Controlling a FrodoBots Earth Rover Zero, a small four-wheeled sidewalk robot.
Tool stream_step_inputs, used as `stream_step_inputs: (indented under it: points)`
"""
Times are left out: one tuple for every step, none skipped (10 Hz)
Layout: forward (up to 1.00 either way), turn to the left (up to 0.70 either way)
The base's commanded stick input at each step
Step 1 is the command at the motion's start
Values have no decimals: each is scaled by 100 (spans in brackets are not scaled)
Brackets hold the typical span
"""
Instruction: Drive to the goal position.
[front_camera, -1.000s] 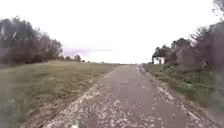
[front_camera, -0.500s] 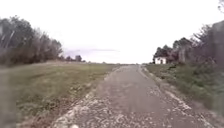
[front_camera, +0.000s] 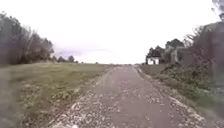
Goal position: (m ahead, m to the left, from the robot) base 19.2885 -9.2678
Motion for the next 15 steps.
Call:
stream_step_inputs:
  points:
    - [85,0]
    - [85,0]
    - [85,0]
    - [85,0]
    - [85,-1]
    - [85,-3]
    - [85,-11]
    - [85,-20]
    - [85,-33]
    - [85,-34]
    - [85,-34]
    - [85,-34]
    - [85,-23]
    - [85,-11]
    - [85,0]
